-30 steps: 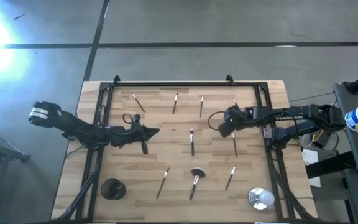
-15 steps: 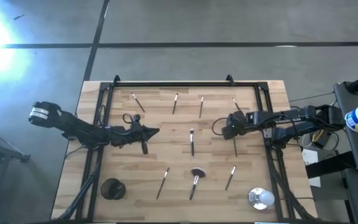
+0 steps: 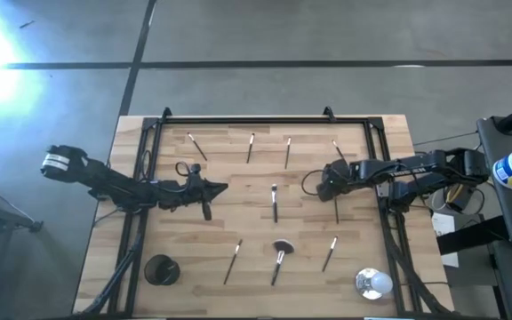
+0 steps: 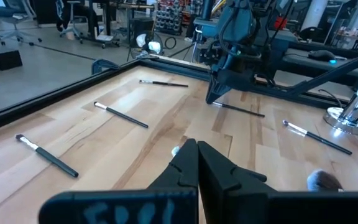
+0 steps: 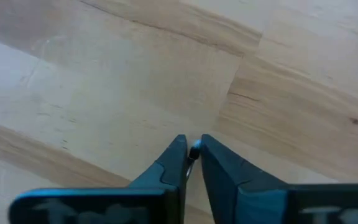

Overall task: Pick & Place Makeup Brushes
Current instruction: Put the black eyeshadow brush into the makeup holder

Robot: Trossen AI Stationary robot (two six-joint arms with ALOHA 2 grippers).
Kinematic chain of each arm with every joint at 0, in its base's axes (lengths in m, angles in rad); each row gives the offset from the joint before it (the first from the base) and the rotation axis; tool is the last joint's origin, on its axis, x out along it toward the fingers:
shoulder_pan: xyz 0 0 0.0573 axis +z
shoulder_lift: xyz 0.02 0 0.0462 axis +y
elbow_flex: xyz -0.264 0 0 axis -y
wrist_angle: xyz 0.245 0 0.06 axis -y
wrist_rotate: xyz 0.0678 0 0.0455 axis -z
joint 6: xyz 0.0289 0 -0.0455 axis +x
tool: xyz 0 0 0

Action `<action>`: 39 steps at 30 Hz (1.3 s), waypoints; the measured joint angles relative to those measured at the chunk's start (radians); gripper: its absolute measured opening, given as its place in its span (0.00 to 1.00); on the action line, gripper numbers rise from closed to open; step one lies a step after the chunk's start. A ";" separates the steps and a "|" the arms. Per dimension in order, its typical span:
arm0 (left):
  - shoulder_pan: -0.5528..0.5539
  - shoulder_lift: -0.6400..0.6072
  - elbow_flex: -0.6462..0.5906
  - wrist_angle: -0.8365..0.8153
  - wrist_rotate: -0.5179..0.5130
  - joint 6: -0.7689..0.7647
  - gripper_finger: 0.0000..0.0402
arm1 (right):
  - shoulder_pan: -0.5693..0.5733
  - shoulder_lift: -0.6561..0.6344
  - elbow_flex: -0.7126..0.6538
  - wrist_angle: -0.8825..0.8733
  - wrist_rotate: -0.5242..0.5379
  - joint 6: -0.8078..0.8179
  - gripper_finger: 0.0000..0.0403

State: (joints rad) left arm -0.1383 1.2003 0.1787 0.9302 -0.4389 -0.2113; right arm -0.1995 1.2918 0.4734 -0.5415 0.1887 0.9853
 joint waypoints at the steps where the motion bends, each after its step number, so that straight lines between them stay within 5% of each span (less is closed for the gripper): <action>1: 0.000 0.000 0.000 -0.007 0.001 -0.005 0.00 | 0.001 -0.009 -0.001 0.003 -0.002 -0.015 0.06; 10: 0.006 -0.002 0.015 -0.010 -0.052 -0.116 0.00 | 0.012 -0.158 -0.006 0.082 -0.024 -0.211 0.02; 19: 0.006 0.010 0.075 -0.011 0.026 -0.168 0.00 | 0.012 -0.276 -0.017 0.494 -0.062 -0.489 0.02; 31: 0.006 0.252 0.337 0.050 0.084 -0.123 0.24 | 0.031 -0.107 -0.033 1.257 -0.318 -0.680 0.02; 39: 0.016 0.386 0.495 0.142 0.141 -0.067 0.30 | 0.077 -0.001 0.016 1.456 -0.405 -0.708 0.02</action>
State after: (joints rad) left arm -0.1221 1.5859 0.6735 1.0718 -0.2980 -0.2779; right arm -0.1222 1.2908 0.4895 0.9150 -0.2164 0.2771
